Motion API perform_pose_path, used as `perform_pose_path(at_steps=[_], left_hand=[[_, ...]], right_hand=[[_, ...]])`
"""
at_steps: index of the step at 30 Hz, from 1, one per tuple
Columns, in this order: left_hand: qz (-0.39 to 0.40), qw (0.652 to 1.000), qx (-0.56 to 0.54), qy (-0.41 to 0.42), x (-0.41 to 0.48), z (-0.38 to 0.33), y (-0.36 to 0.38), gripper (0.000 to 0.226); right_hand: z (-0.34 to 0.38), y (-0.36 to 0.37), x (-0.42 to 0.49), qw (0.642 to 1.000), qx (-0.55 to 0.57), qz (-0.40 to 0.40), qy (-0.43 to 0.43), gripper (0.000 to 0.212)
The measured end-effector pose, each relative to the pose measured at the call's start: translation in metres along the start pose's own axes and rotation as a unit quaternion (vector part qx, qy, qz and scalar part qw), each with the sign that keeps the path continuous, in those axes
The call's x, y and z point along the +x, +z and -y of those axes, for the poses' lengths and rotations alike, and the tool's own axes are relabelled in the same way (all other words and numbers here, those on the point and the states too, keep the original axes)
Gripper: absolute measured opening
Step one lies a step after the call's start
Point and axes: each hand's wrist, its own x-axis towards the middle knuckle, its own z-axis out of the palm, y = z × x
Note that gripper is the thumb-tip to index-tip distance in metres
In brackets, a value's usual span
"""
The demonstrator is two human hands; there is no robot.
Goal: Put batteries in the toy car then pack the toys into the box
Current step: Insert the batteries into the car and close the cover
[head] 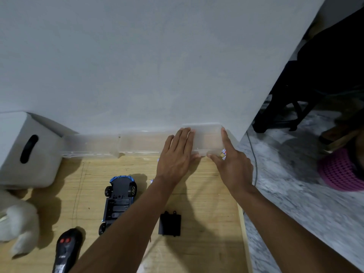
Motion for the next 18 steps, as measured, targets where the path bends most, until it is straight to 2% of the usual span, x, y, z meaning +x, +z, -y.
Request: perform_pose_path(at_steps=[6,18], left_hand=[[0.001,0.999,0.032,0.031,0.0008,0.0041,0.0026,0.068],[0.012,1.0,0.01,-0.001,-0.0006,0.0017,0.0006,0.066]], right_hand=[[-0.0001,0.0025,-0.0022,1.0,-0.001,-0.008,0.003,0.085],[-0.0012,-0.0025,0.002,0.999,-0.025,-0.02,-0.015,0.09]])
